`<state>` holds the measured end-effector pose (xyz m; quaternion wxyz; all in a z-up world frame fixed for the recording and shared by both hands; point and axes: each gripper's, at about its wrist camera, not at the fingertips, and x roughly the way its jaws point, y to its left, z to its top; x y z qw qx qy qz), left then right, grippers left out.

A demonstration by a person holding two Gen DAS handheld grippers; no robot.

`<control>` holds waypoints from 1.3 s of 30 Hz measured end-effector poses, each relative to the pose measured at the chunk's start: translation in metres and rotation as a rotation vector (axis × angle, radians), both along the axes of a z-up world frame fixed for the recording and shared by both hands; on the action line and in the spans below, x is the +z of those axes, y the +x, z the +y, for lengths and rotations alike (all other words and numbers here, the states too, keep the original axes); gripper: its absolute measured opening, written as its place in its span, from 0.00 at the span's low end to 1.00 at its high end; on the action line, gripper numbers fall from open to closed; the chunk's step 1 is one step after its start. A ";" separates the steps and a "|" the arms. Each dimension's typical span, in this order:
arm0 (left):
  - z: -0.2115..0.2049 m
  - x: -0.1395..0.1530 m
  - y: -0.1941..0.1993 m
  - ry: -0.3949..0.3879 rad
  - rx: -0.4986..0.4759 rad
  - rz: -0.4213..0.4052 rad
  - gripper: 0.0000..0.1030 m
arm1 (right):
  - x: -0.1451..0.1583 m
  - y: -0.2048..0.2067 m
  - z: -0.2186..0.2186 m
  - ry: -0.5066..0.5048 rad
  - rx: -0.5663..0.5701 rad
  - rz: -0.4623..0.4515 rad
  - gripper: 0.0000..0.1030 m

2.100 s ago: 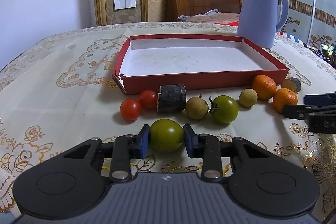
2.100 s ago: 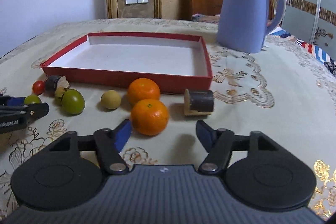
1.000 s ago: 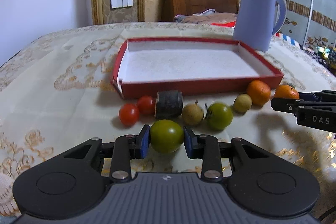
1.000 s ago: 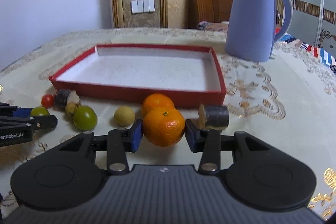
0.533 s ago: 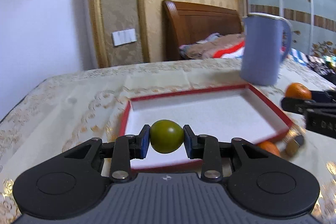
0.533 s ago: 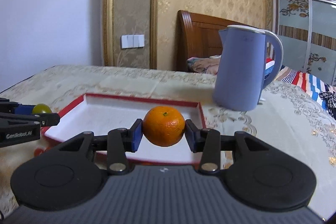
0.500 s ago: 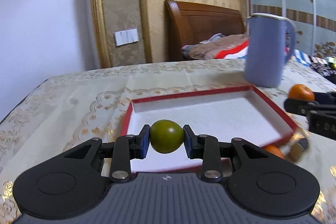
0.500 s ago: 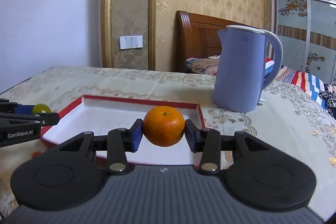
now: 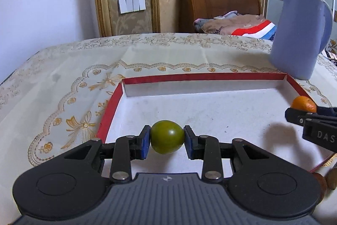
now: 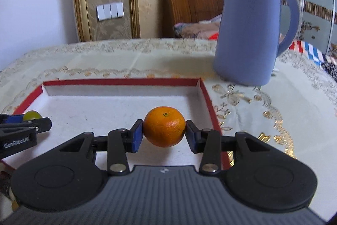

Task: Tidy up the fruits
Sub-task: 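Carry the green tomato and mandarin over the red box with both tools, then open both tools to drop the green tomato and mandarin into the box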

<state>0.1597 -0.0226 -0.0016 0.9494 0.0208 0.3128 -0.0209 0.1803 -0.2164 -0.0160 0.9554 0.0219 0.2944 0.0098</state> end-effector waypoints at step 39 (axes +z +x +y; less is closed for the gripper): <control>-0.004 -0.003 0.004 0.000 -0.018 -0.076 0.68 | -0.009 0.011 0.001 -0.003 -0.044 -0.012 0.75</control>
